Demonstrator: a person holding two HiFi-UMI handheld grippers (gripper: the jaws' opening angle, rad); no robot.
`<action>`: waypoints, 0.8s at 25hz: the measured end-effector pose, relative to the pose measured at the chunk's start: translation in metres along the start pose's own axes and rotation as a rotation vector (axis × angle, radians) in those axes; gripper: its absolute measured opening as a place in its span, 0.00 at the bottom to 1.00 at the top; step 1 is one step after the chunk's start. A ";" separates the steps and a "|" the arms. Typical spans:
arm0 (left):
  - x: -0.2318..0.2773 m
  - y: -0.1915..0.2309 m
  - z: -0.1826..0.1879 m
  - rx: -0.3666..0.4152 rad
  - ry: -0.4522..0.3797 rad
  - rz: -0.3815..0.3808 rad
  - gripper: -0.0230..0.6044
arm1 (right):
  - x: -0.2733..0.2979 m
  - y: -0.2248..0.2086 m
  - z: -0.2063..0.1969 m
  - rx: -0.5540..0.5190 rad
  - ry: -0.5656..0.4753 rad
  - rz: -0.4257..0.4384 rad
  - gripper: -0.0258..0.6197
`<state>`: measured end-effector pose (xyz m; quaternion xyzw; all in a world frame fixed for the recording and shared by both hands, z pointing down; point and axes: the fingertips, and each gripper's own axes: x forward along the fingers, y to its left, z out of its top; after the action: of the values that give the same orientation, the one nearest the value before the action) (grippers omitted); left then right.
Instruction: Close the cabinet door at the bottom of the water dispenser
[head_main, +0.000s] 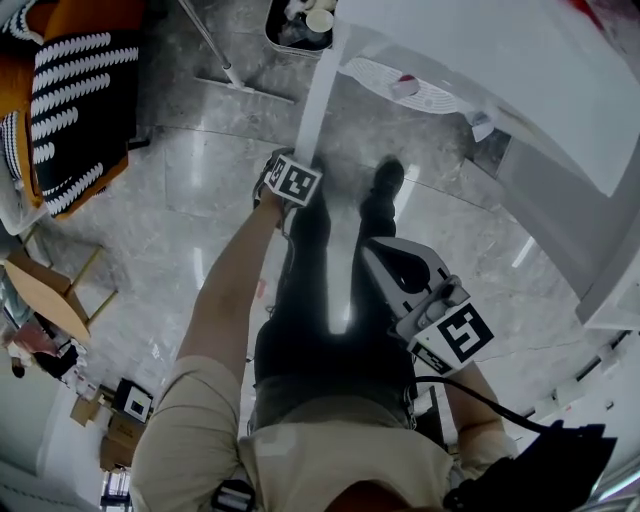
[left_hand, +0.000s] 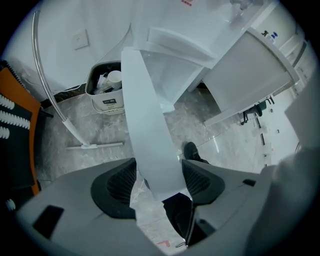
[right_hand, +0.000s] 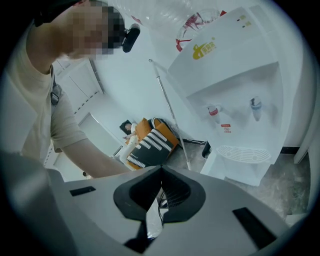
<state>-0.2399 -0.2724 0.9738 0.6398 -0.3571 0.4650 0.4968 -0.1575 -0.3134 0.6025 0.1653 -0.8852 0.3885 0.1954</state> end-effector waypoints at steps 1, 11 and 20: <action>0.001 -0.005 0.001 -0.003 -0.002 -0.008 0.45 | -0.001 -0.001 0.002 0.001 -0.015 -0.010 0.06; 0.005 -0.024 0.019 -0.009 0.017 -0.012 0.48 | -0.024 0.001 -0.005 0.062 -0.108 -0.074 0.06; 0.012 -0.055 0.034 -0.074 -0.011 0.027 0.49 | -0.075 -0.024 -0.027 0.099 -0.122 -0.077 0.06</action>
<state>-0.1772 -0.2912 0.9661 0.6186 -0.3855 0.4547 0.5117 -0.0763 -0.2980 0.5984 0.2319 -0.8681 0.4132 0.1477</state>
